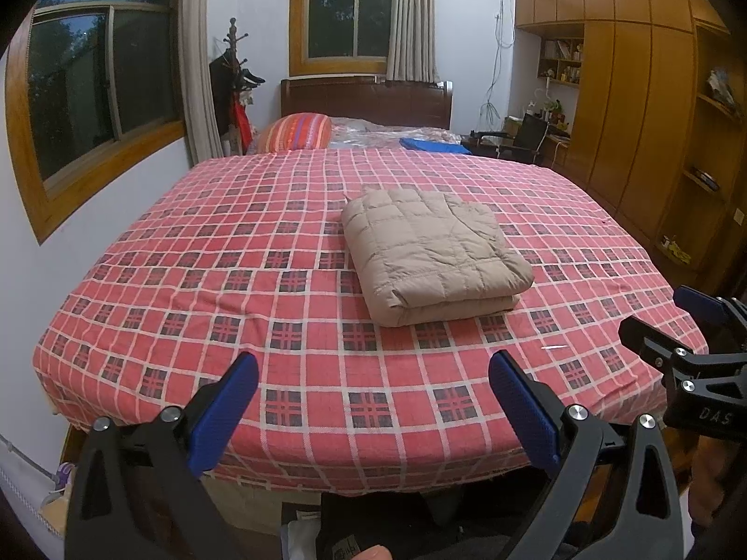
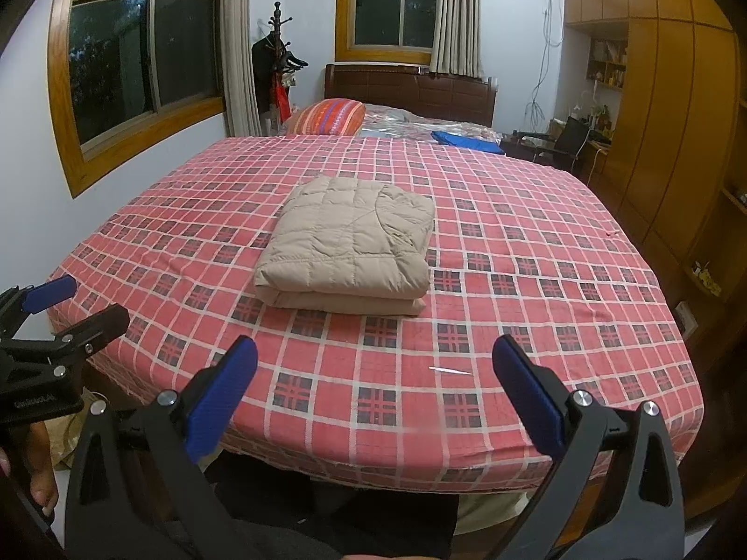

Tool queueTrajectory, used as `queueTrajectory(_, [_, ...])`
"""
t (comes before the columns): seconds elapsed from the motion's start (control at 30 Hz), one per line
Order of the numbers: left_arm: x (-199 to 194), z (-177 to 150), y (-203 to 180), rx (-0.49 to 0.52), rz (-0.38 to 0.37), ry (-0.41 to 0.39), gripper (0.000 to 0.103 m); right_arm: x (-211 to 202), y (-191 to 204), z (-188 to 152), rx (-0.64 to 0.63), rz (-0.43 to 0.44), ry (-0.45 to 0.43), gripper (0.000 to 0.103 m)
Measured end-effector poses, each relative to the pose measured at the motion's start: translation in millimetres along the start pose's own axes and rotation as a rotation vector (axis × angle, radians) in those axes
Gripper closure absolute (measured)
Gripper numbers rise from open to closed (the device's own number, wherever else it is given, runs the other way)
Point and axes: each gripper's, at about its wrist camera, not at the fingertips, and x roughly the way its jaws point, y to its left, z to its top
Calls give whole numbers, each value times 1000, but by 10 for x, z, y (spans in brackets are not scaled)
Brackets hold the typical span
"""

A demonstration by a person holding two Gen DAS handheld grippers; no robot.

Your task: Fold large clothes

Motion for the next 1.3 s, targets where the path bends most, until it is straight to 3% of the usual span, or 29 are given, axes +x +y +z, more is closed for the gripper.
queueTrajectory(1.3, [-27, -17, 1, -1, -3, -7, 4, -4, 4, 11, -1, -7, -7, 3])
